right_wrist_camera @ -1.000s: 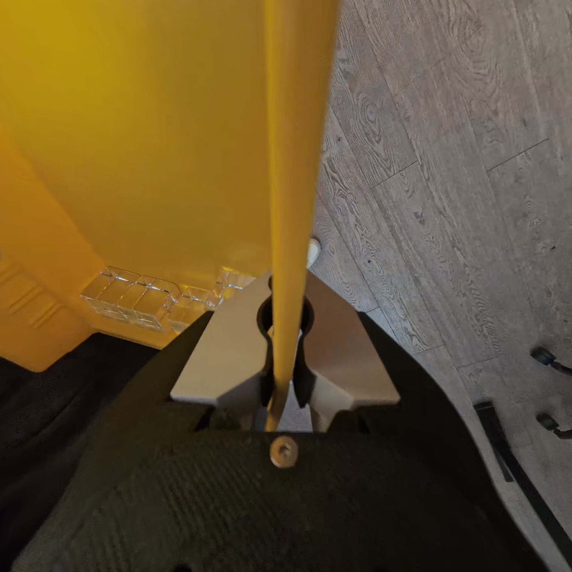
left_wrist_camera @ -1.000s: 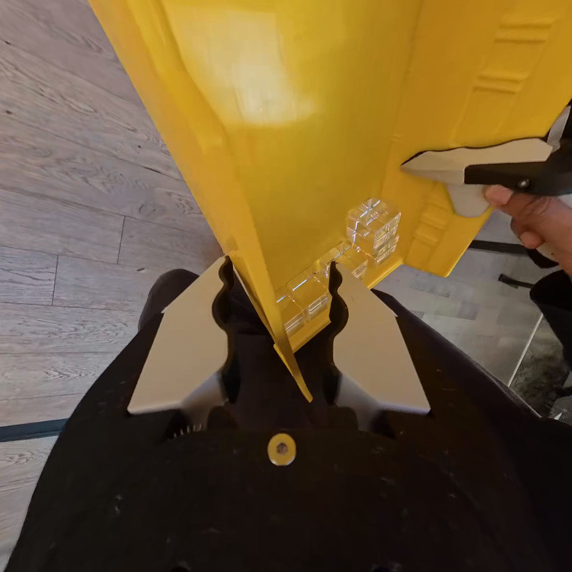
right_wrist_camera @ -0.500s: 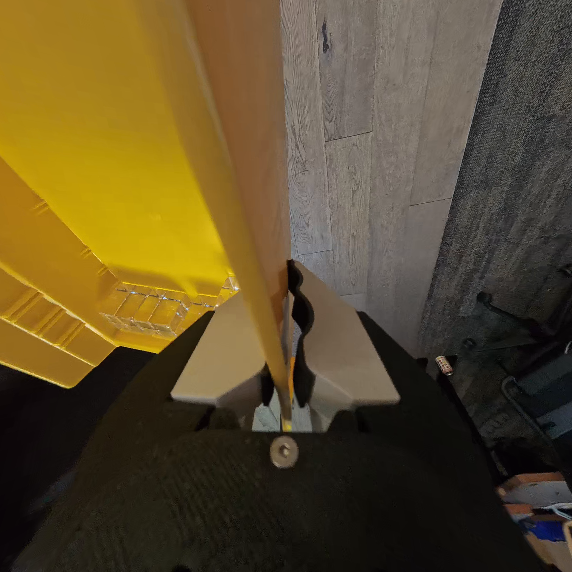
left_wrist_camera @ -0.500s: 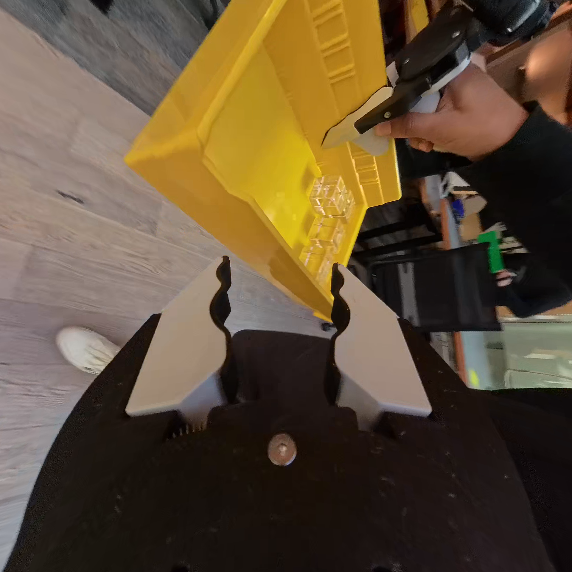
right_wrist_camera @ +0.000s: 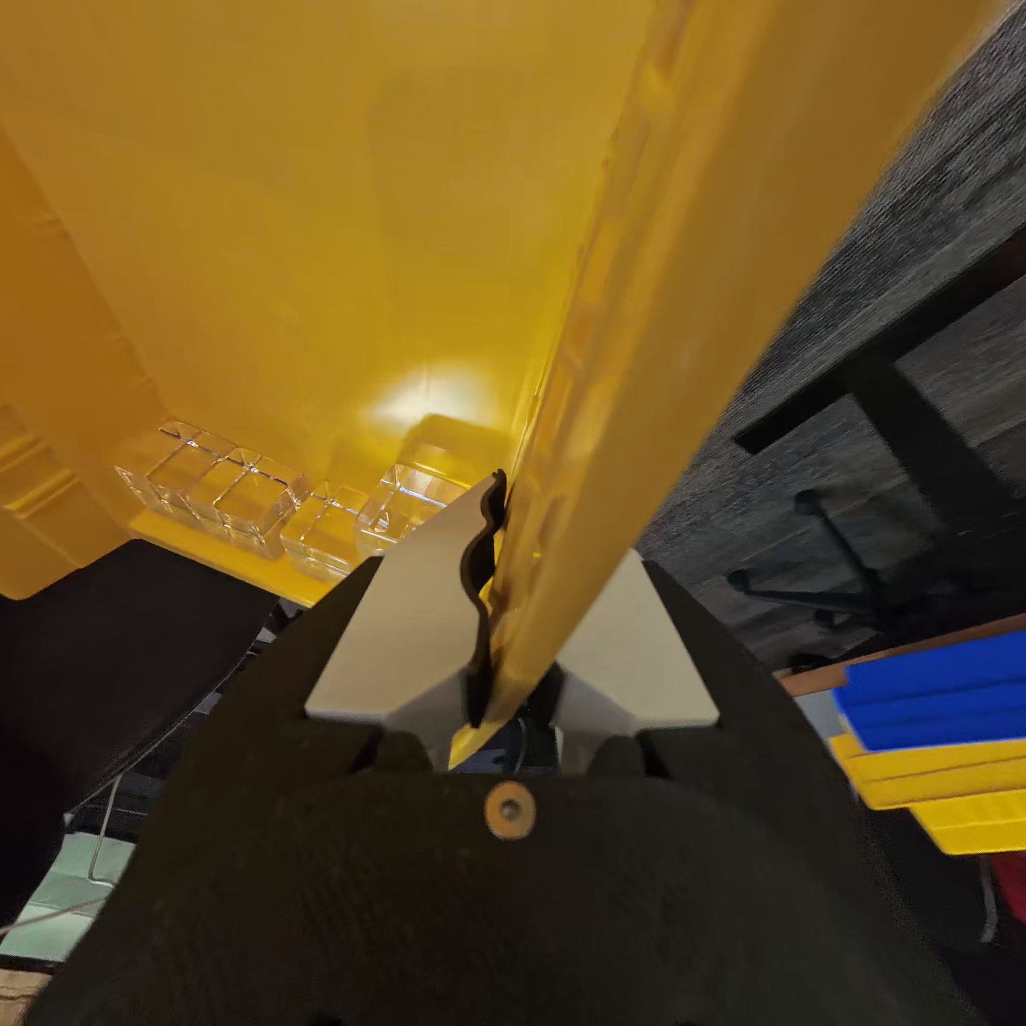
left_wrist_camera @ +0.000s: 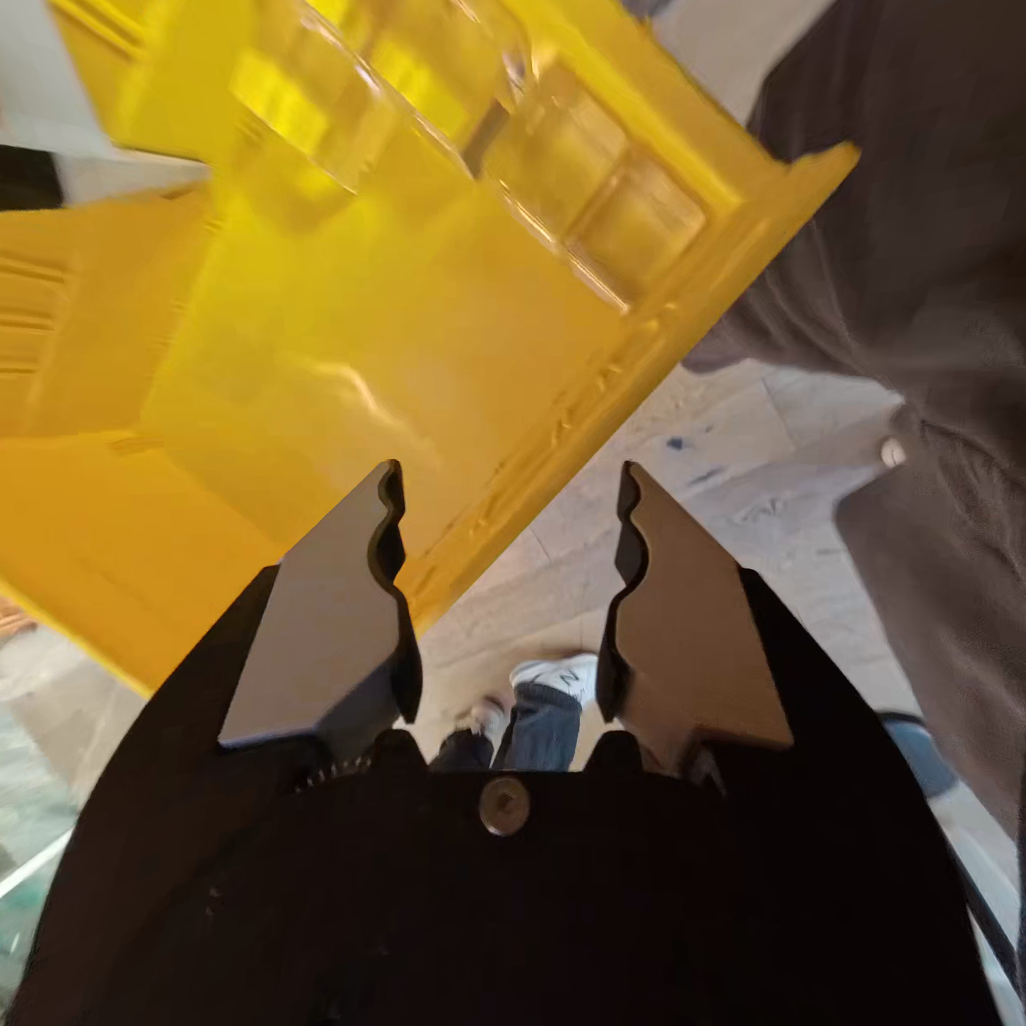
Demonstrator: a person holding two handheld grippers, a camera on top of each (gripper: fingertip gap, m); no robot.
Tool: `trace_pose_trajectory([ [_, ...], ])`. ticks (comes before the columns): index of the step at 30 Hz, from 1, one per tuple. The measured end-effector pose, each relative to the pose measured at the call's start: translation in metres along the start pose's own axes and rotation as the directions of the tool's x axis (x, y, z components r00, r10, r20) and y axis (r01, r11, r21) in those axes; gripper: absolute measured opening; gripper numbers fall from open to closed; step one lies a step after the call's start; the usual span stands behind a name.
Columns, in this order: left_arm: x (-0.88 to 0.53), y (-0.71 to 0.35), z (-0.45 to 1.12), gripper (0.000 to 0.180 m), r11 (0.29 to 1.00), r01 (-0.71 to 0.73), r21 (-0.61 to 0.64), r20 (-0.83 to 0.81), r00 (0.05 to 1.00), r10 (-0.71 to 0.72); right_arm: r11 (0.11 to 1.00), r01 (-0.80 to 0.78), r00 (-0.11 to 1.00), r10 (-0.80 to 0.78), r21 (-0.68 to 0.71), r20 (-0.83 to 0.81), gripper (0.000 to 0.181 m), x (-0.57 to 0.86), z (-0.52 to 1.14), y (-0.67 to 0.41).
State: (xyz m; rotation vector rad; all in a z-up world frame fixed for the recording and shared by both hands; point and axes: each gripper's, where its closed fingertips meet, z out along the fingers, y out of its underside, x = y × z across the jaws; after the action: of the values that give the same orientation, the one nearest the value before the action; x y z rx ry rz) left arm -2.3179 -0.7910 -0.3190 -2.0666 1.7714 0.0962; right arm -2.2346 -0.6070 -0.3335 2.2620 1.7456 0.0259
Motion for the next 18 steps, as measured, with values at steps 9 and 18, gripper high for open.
trace_pose_trajectory([
  [9, -0.247, -0.001, 0.055, 0.000, 0.992, 0.127, -0.006, -0.003, 0.992, -0.127, 0.875, 0.481, 0.867, -0.483, -0.052, -0.121, 0.003, 0.193, -0.123, -0.207],
  [18, -0.489, 0.092, 0.123, 0.001, 0.940, 0.341, 0.010, -0.019, 0.940, -0.341, 0.803, 0.588, 0.803, -0.594, -0.093, -0.053, 0.001, 0.368, -0.155, -0.417],
])
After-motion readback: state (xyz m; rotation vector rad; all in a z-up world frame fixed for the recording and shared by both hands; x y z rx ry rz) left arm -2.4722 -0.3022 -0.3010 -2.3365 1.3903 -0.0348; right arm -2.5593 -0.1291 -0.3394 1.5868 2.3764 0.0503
